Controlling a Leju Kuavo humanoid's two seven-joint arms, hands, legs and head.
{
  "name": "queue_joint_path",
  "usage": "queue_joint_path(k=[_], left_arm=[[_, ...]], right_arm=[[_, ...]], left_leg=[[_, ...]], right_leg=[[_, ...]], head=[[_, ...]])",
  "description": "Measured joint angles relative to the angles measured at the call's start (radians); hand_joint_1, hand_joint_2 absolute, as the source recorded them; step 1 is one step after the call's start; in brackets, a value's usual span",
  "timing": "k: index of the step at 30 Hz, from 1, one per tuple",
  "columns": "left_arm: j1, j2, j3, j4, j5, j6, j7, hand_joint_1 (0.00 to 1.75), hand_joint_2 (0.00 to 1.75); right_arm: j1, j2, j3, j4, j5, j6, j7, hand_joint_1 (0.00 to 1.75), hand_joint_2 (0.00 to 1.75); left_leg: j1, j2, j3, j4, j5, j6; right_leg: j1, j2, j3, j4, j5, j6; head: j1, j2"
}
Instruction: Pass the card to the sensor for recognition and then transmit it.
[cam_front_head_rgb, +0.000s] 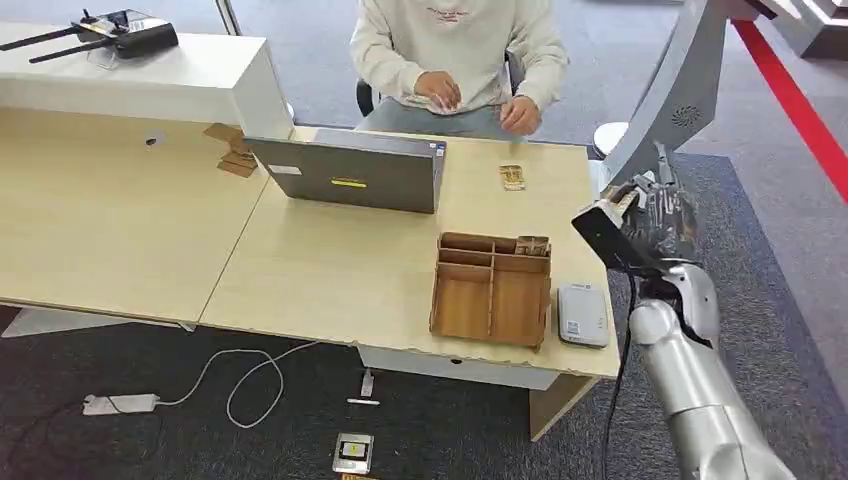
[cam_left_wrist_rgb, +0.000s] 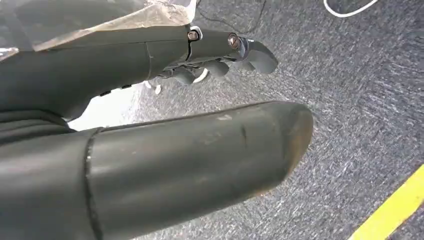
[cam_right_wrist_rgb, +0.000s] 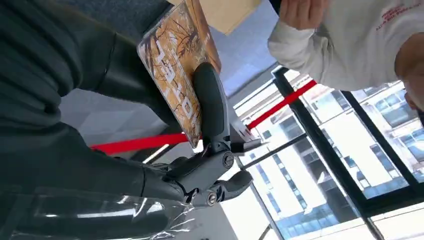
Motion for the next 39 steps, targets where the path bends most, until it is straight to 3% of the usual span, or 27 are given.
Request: queue_joint_path(k=[7,17,39], left_arm=[[-0.008,-0.001,-0.028,0.000,-0.036,-0.018,0.003,0.00,0.00],[-0.018,-0.002,-0.056,-0.001,-0.033,-0.016,0.006,0.00,0.00],[-0.007,-0.002,-0.066,-0.001,-0.013,-0.006,0.005,0.00,0.00]], right_arm=[[-0.105,0.039,0.019,0.041,0.087,0.080,-0.005,1.75,1.75],[-0.222,0.116,0.061,0.193,0.152,0.099,-0.022,1.75,1.75],[-0.238,0.159,0.091,0.347,0.159,0.098,-0.035,1.75,1.75]], left_leg=[[0.000,0.000,0.000,0.000,0.000,0.000],[0.000,0.000,-0.001,0.000,0.000,0.000],[0.000,0.000,-0.001,0.000,0.000,0.000]], right_leg=[[0.000,0.000,0.000,0.000,0.000,0.000],[0.000,0.000,-0.001,0.000,0.000,0.000],[0.000,0.000,-0.001,0.000,0.000,0.000]], head=[[0.000,0.000],[0.000,0.000],[0.000,0.000]])
